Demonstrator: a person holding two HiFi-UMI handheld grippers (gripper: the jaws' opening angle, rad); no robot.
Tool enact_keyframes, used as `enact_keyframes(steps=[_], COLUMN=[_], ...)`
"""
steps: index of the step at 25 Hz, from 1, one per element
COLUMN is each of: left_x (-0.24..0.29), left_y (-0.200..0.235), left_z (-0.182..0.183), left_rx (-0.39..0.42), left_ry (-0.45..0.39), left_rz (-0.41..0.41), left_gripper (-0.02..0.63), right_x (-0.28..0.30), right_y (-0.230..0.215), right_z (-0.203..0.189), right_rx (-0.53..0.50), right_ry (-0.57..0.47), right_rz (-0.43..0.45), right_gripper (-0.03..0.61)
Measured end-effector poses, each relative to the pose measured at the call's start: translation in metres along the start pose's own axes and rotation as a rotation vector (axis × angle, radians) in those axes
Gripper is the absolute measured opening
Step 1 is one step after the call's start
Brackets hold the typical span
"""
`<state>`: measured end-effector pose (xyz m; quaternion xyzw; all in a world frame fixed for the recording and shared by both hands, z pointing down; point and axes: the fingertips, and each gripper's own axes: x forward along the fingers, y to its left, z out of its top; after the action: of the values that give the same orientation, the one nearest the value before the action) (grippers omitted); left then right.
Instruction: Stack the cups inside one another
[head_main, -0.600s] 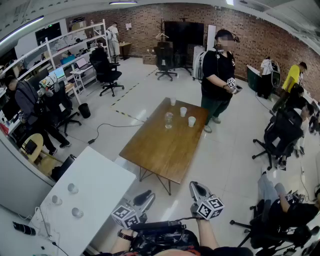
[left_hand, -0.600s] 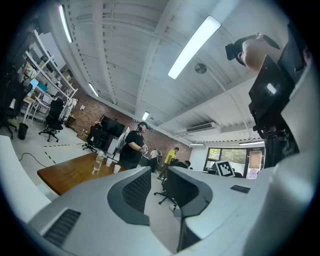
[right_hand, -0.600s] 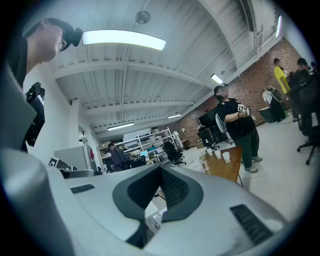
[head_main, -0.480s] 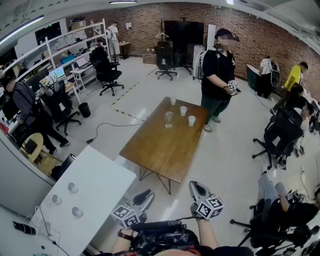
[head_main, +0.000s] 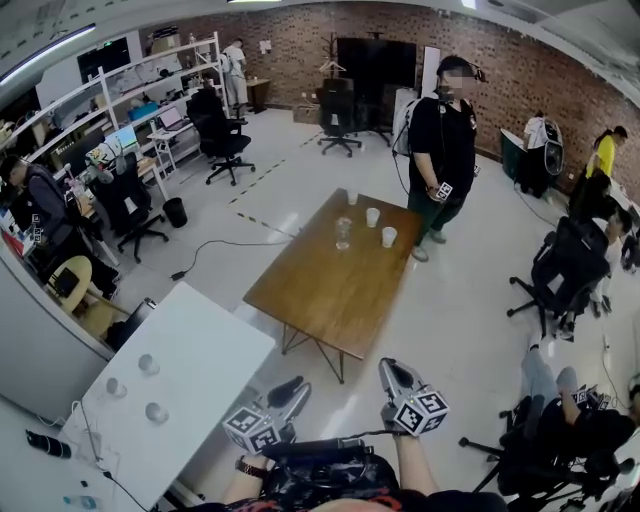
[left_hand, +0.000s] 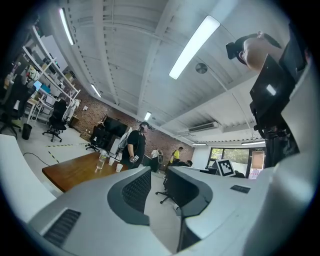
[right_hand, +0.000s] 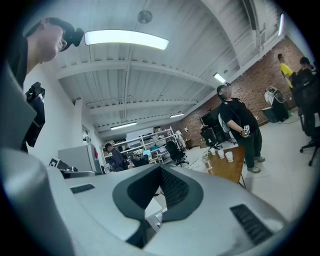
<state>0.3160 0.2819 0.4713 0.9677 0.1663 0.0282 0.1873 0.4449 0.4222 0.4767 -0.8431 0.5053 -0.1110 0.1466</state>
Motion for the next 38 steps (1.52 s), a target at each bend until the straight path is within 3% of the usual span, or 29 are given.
enact_keyframes(steps=[15, 19, 38], left_x=[-0.037, -0.048, -0.135], left_y=[0.002, 0.008, 0.044], left_z=[0.016, 0.012, 0.024], left_rx=[-0.006, 0.009, 0.007], left_ry=[-0.096, -0.089, -0.130], left_rz=[0.076, 0.092, 0.261], left_gripper=[0.106, 0.141, 0.141], right_x=[0.017, 0.027, 0.087], right_y=[0.034, 0.045, 0.131], right_z=[0.003, -0.006, -0.037], right_rx=[-0.024, -0.024, -0.016], right_ry=[-0.008, 0.008, 0.087], right_rz=[0.079, 0.108, 0.286], right_gripper=[0.006, 0.006, 0.006])
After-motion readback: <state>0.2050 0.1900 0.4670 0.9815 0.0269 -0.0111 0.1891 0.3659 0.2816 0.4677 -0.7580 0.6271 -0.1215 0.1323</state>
